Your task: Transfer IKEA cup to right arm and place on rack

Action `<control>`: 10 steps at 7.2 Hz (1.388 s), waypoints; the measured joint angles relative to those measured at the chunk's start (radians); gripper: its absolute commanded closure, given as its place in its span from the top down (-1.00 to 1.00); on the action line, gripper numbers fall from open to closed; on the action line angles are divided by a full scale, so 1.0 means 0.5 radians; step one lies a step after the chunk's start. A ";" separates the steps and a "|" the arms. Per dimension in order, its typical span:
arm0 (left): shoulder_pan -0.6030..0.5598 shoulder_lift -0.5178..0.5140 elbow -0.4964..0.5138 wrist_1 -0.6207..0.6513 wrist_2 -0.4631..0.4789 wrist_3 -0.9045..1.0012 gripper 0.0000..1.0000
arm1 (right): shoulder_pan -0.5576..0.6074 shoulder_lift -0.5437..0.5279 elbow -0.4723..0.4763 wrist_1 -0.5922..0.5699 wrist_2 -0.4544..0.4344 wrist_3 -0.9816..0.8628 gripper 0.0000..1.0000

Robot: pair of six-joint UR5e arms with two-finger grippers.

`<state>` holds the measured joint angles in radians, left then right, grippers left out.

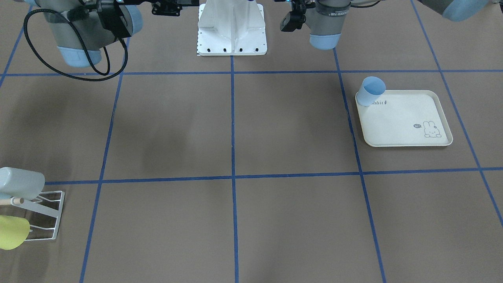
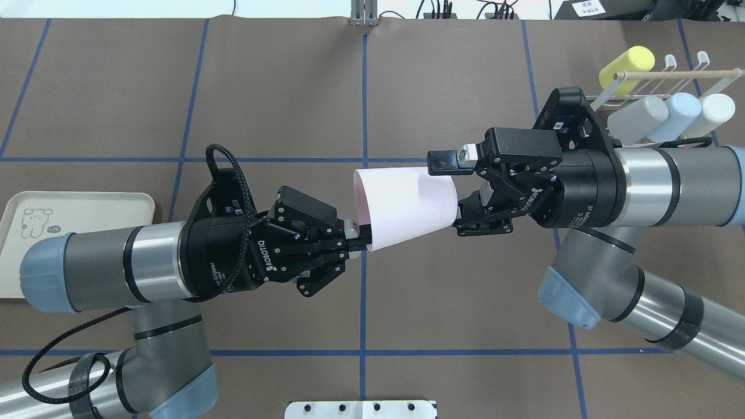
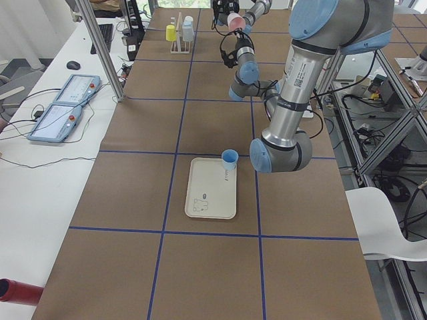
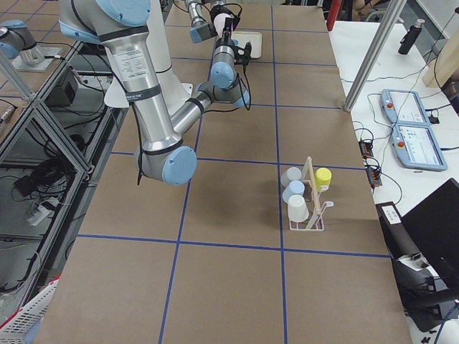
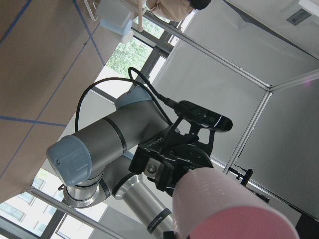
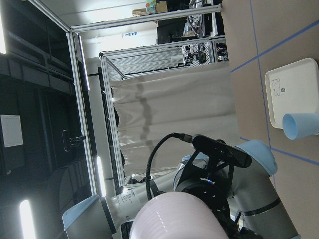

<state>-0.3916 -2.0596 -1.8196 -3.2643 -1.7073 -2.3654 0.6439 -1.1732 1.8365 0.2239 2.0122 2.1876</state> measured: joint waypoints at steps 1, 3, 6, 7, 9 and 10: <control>0.001 -0.003 0.000 0.000 0.000 0.000 -1.00 | -0.001 0.002 0.000 0.000 -0.002 -0.001 0.34; 0.004 -0.005 0.000 -0.002 -0.002 0.001 -0.84 | -0.002 0.003 -0.003 0.000 -0.004 -0.004 -0.20; 0.003 -0.003 0.000 0.003 0.028 0.014 1.00 | -0.002 0.004 -0.005 0.000 -0.008 -0.028 -0.49; -0.008 0.005 -0.008 0.003 0.080 0.012 1.00 | 0.001 0.001 -0.006 0.000 -0.009 -0.036 -0.53; -0.092 0.129 -0.027 0.007 0.139 0.019 1.00 | 0.005 -0.006 -0.009 -0.013 -0.037 -0.066 -0.52; -0.188 0.240 -0.031 0.012 0.137 0.030 1.00 | 0.021 -0.009 -0.031 -0.058 -0.104 -0.115 -0.53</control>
<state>-0.4854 -1.9394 -1.8350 -3.2585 -1.6390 -2.3505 0.6544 -1.1778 1.8211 0.1949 1.9603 2.1302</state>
